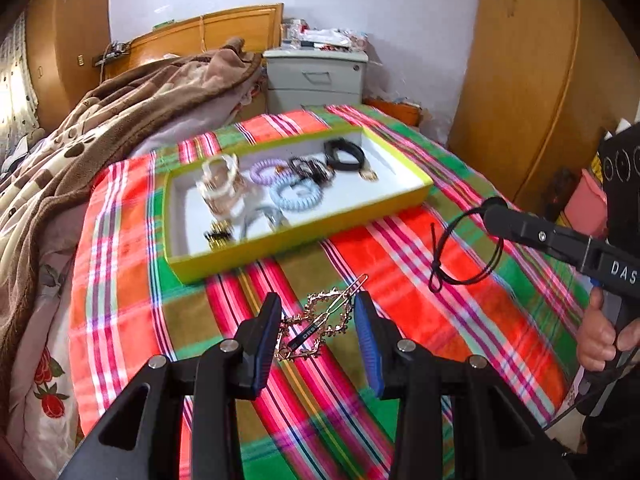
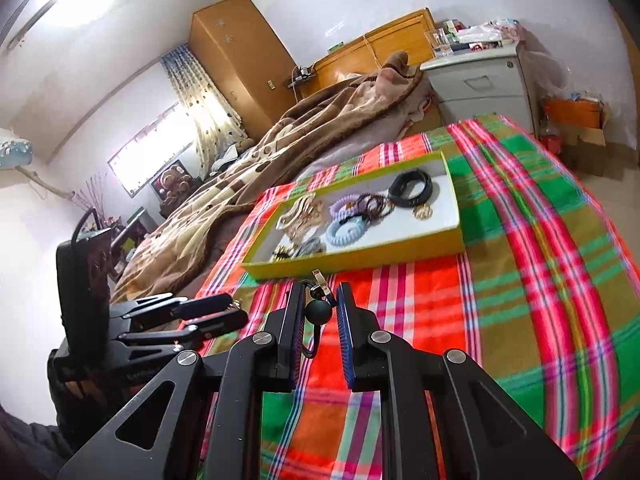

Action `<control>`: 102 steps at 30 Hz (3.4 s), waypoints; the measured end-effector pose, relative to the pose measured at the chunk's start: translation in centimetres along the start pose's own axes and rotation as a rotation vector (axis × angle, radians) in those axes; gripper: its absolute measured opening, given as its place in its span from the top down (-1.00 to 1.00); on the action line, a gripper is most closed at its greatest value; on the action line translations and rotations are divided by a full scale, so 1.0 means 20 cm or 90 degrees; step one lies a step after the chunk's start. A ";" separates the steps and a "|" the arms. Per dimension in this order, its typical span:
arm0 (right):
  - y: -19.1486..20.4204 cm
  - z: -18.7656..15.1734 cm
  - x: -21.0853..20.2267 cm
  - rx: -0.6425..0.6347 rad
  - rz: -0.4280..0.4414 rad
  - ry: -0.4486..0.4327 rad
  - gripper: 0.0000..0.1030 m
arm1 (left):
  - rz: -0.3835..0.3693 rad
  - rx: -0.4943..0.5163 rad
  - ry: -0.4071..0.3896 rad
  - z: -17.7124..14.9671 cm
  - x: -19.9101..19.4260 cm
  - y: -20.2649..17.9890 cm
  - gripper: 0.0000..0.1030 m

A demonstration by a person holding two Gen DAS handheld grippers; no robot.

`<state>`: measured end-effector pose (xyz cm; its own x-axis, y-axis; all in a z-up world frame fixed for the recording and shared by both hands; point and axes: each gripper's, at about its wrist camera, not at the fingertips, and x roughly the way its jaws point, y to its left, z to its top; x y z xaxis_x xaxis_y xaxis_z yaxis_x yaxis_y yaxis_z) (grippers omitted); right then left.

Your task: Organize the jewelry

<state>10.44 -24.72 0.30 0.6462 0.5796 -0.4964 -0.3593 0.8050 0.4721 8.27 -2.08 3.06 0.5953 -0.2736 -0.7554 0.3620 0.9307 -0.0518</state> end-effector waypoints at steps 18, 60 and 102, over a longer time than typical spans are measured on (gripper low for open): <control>-0.10 0.32 0.24 -0.017 -0.054 0.002 0.68 | -0.015 -0.042 -0.004 0.37 0.23 0.17 0.24; -0.24 0.30 0.63 -0.136 -0.262 0.157 0.58 | 0.005 -0.049 0.091 0.43 0.66 0.12 0.18; 0.12 0.10 0.30 -0.131 -0.280 0.001 0.36 | 0.186 -0.144 -0.060 0.13 0.18 0.05 0.12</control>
<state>14.76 -19.50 -0.11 0.7658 0.1787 -0.6178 -0.1782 0.9820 0.0633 12.54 -2.69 2.00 0.7170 0.0007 -0.6970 0.0055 1.0000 0.0066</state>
